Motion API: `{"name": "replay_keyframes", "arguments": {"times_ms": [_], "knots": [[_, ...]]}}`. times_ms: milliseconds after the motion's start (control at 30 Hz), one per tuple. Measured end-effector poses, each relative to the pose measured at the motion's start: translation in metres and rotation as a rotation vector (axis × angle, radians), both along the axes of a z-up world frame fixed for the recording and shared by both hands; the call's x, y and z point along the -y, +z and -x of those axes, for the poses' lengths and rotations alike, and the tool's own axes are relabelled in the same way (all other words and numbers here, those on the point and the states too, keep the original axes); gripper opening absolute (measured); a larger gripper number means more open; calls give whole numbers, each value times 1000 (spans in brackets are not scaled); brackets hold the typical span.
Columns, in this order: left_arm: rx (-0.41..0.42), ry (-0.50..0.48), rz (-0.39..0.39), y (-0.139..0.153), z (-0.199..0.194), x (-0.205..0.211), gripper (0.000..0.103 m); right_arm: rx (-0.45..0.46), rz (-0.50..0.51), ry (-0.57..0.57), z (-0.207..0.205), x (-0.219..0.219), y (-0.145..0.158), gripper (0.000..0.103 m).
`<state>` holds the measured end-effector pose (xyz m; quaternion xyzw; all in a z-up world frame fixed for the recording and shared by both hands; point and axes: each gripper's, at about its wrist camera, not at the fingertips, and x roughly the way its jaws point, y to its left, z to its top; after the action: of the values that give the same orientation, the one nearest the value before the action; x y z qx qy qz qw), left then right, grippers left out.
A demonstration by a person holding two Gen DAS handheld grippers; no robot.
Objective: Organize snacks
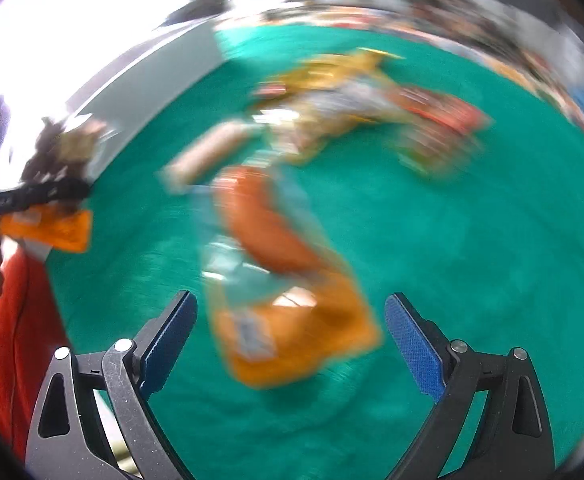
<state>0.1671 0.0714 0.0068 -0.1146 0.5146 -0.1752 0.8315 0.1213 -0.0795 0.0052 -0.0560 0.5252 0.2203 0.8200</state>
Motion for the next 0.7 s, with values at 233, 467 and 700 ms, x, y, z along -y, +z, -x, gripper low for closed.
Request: {"name": "replay_keyframes", "arguments": {"times_ms": [233,467,700], "knots": [[26,26,19,6,26,-9,13,-176,206,29,-66,-70,-51,102],[25,33,31,3,36,-15,13,-169,207,-52,-72,-86,-54,77],[41,65,72,12,37,-27,13,-157,26,-160,-74,-64,-10,8]]}}
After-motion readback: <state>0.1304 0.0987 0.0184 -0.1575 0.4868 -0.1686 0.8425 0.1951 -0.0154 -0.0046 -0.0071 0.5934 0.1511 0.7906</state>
